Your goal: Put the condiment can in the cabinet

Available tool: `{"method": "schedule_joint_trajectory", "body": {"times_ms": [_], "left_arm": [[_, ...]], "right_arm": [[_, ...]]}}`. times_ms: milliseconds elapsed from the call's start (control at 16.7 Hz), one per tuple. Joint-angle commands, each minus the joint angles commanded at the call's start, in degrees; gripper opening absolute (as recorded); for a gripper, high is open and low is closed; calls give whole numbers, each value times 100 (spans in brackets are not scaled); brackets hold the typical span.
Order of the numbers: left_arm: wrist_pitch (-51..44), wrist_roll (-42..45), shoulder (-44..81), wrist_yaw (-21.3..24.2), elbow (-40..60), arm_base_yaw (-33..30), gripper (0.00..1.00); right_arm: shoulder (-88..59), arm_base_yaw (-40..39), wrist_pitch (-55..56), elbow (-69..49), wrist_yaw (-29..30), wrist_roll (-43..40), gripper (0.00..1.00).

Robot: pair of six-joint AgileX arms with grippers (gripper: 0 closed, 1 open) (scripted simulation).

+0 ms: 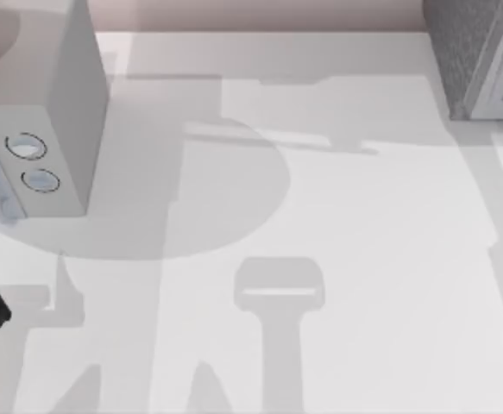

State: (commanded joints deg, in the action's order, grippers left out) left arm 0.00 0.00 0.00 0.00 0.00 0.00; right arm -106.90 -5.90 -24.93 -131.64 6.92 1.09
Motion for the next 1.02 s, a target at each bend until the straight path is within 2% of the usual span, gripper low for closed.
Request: {"method": "schedule_joint_trajectory", "body": {"times_ms": [660,1020], "left_arm": [[0,0,0,0,0,0,100],[0,0,0,0,0,0,100]], "right_arm": [[0,0,0,0,0,0,98],[0,0,0,0,0,0,100]]}}
